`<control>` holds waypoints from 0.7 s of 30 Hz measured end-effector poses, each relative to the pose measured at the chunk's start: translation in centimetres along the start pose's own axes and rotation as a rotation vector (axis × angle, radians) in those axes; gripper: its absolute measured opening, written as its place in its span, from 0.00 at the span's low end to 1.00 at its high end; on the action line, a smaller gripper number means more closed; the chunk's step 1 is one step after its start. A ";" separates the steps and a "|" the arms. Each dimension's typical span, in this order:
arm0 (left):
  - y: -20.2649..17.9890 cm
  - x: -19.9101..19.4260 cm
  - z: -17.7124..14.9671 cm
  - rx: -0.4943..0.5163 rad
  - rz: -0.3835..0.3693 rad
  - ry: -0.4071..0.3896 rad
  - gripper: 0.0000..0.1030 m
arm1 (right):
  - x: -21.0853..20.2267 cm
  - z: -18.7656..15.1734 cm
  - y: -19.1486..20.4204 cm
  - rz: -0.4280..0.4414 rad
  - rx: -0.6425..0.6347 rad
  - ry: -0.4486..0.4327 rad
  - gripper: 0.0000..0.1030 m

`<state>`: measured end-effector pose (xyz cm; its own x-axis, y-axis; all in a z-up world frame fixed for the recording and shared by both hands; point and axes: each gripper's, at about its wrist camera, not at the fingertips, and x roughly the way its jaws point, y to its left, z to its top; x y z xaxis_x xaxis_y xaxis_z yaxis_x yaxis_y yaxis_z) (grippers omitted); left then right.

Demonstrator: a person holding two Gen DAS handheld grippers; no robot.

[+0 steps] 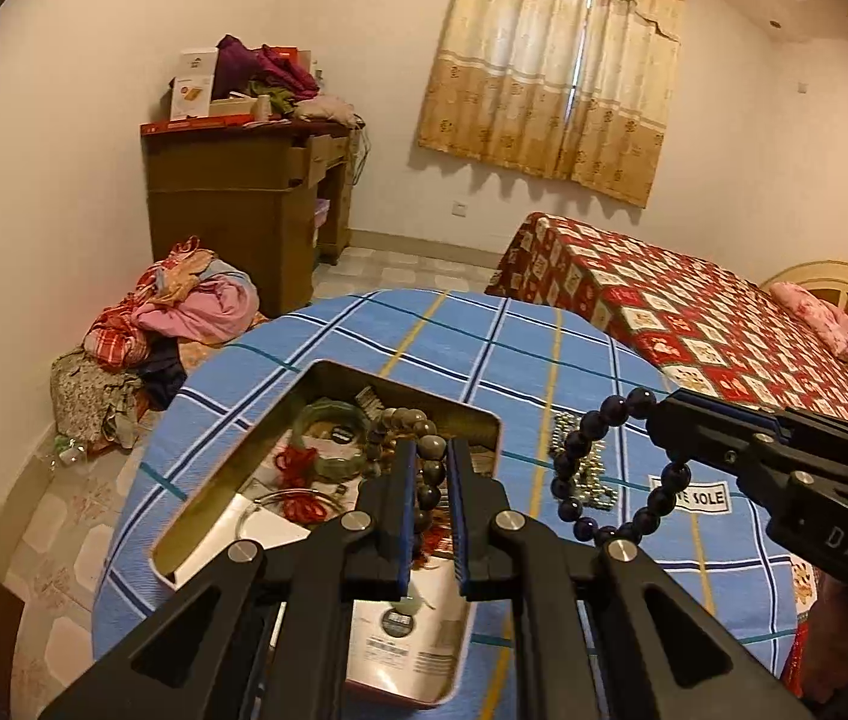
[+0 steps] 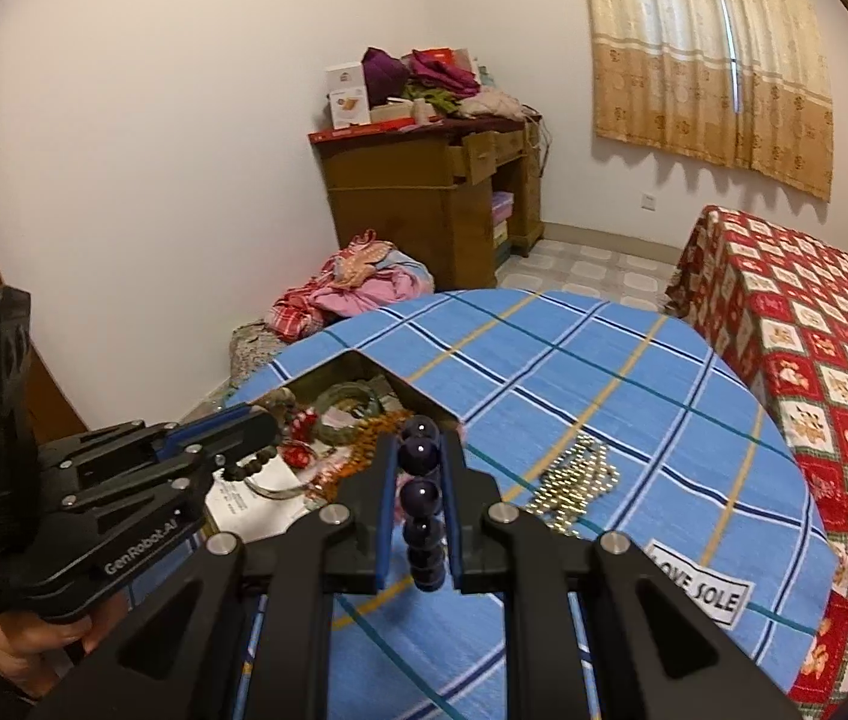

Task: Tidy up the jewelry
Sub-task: 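Carry the gold bead necklace into the tin box with left tool while right tool carries the black bracelet there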

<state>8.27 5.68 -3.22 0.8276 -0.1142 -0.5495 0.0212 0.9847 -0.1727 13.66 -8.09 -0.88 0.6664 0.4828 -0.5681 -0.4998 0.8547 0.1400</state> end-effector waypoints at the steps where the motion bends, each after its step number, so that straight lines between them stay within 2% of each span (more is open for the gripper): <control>1: 0.3 0.0 0.0 -0.004 0.005 0.000 0.09 | 0.2 0.1 0.3 0.006 -0.006 -0.001 0.16; 12: 3.5 0.1 0.4 -0.042 0.068 -0.008 0.09 | 1.8 0.3 3.0 0.068 -0.042 0.012 0.16; 21: 5.1 1.8 -0.3 -0.062 0.105 0.041 0.09 | 3.4 -0.1 4.9 0.121 -0.044 0.041 0.16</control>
<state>9.66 10.43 -5.33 0.7999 -0.0174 -0.5999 -0.1003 0.9816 -0.1623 13.43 -2.27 -2.26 0.5773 0.5726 -0.5821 -0.5993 0.7813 0.1742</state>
